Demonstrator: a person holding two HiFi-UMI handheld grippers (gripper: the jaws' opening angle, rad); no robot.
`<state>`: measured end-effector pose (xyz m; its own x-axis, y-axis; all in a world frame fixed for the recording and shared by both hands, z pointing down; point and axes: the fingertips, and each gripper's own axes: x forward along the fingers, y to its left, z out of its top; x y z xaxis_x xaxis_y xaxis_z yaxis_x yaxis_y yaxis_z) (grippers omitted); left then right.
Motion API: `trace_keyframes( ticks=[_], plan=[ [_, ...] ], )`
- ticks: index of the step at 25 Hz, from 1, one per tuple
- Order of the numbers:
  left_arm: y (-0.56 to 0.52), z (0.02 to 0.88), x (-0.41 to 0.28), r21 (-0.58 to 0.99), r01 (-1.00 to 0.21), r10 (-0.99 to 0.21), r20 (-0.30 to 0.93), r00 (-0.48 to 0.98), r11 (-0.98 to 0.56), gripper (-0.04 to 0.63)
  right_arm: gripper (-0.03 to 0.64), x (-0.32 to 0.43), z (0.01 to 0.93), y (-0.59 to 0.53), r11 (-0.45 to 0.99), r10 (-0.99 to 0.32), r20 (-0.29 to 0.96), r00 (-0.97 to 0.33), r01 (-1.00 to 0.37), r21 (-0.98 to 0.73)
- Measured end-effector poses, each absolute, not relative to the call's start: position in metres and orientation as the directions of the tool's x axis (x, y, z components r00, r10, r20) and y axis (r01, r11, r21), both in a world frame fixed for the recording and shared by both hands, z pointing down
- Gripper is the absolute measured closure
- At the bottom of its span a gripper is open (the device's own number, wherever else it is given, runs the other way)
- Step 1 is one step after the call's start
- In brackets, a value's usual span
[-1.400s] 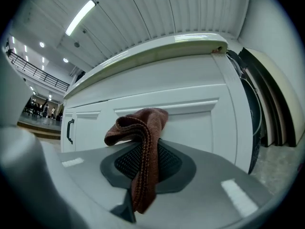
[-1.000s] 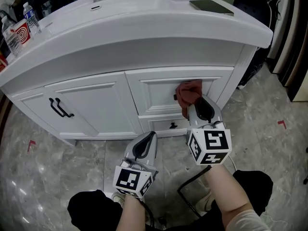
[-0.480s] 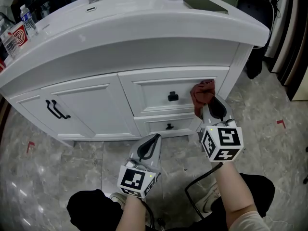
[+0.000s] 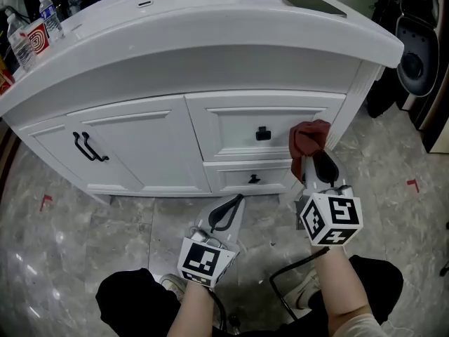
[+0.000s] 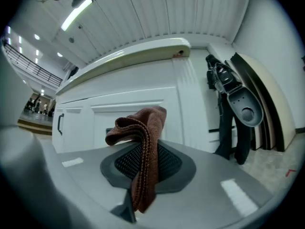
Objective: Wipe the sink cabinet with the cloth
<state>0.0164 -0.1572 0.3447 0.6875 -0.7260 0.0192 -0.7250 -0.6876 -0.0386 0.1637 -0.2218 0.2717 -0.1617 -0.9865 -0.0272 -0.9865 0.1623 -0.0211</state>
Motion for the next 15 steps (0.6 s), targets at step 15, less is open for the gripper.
trace_keyframes(
  ticks=[15],
  plan=[
    [-0.181,0.347,-0.083,0.062,-0.861,-0.863,-0.004,0.506,-0.505,0.595,0.529,-0.032,0.334,-0.25,0.462,-0.882,0.089,-0.462,-0.887,-0.028]
  ],
)
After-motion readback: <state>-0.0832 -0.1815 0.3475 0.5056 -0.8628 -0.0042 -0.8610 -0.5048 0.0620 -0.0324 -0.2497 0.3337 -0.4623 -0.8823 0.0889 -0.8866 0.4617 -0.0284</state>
